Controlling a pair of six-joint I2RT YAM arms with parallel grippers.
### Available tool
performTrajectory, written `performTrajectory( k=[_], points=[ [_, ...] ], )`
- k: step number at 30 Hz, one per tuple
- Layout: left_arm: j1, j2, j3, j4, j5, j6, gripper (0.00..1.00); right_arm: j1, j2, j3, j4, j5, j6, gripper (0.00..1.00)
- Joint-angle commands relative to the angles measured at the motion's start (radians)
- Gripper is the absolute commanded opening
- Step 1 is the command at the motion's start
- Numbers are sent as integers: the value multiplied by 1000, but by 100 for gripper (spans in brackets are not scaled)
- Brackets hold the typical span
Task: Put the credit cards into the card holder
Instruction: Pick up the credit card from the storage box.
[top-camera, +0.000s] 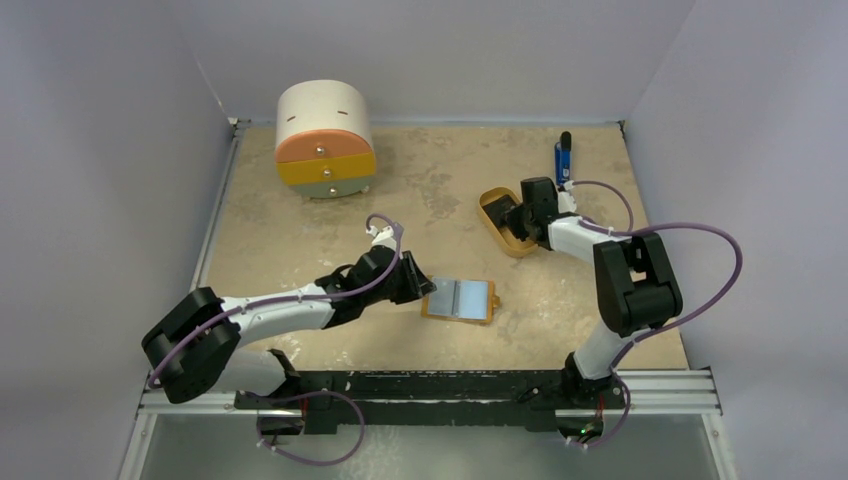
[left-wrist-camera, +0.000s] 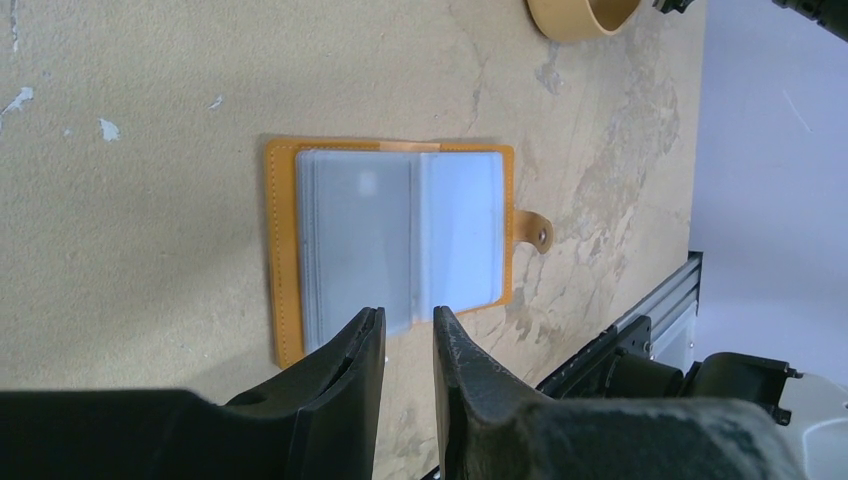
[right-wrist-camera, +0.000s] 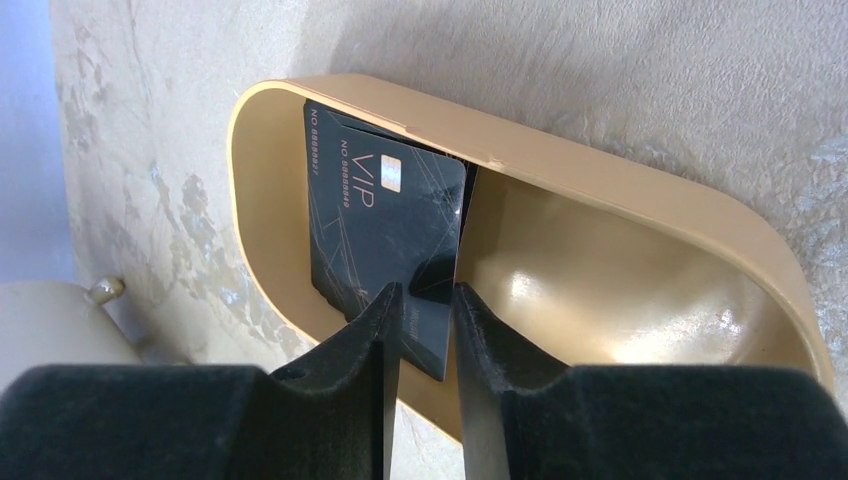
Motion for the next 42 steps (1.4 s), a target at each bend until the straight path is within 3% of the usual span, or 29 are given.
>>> performTrajectory(
  k=[1,7,33,42],
  points=[
    [2,-14,-9,35,2,-7,24,-7,-12,13,-8,16,-18,27],
    [1,-12,-7,36,4,-7,24,-7,-29,-3,-4,23,-20,18],
    [1,-1,-8,53,14,-15,24,-8,-117,-26,60,20,-56,0],
    [2,-13,-6,45,5,-11,24,-8,-182,-7,83,44,-70,0]
  ],
)
